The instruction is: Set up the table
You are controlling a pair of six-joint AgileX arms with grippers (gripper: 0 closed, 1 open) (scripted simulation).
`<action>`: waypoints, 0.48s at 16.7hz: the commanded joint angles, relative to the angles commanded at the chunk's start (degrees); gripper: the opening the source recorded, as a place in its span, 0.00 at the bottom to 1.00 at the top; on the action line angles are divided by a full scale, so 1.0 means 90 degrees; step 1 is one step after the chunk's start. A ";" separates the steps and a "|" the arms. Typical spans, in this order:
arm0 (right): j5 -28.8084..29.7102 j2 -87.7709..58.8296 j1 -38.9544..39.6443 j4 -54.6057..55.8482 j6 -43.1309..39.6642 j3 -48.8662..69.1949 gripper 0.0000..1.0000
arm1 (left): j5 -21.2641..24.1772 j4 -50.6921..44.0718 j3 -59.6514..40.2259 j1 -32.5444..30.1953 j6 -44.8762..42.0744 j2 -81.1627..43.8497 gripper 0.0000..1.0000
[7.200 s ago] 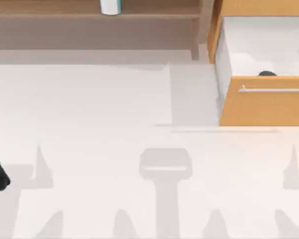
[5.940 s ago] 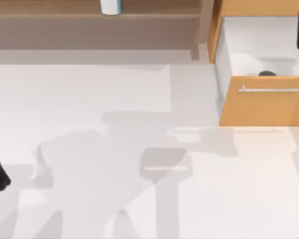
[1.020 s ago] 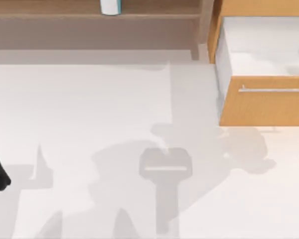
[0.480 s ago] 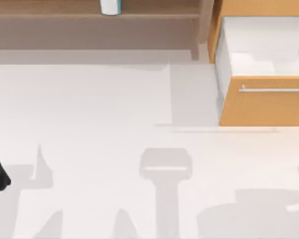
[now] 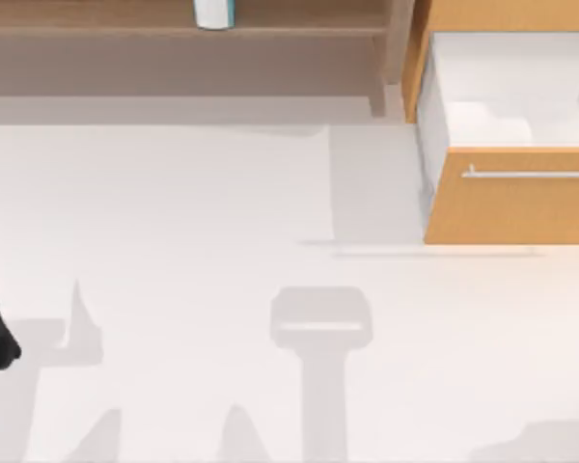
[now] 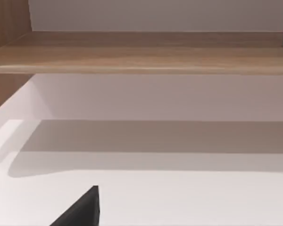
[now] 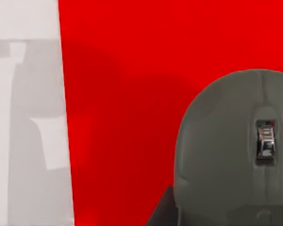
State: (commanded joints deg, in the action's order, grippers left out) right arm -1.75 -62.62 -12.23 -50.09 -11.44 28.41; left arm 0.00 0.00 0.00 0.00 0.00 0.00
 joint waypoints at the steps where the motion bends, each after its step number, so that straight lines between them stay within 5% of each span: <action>1: 0.0000 0.0000 0.0000 0.0000 0.0000 0.0000 0.00 | 0.0000 0.0000 0.0000 0.0000 0.0000 0.0000 1.00; 8: -0.0003 -0.0011 0.0024 0.0013 0.0017 0.0034 0.00 | 0.0000 0.0000 0.0000 0.0000 0.0000 0.0000 1.00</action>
State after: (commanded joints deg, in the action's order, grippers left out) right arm -1.78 -62.72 -12.01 -49.97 -11.29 28.72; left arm 0.00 0.00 0.00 0.00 0.00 0.00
